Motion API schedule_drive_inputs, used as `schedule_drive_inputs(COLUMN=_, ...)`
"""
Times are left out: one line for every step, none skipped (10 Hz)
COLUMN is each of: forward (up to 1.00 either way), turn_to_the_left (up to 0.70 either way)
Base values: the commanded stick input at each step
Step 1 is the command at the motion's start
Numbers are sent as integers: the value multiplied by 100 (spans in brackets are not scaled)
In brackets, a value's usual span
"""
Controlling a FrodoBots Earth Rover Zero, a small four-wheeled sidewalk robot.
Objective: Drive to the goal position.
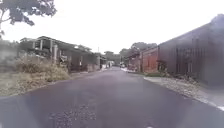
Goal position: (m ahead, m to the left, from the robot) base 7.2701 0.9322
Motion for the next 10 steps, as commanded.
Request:
schedule_drive_inputs(forward=50, turn_to_the_left=0)
schedule_drive_inputs(forward=50, turn_to_the_left=0)
schedule_drive_inputs(forward=50, turn_to_the_left=0)
schedule_drive_inputs(forward=50, turn_to_the_left=0)
schedule_drive_inputs(forward=50, turn_to_the_left=0)
schedule_drive_inputs(forward=50, turn_to_the_left=0)
schedule_drive_inputs(forward=50, turn_to_the_left=0)
schedule_drive_inputs(forward=50, turn_to_the_left=0)
schedule_drive_inputs(forward=50, turn_to_the_left=0)
schedule_drive_inputs(forward=50, turn_to_the_left=0)
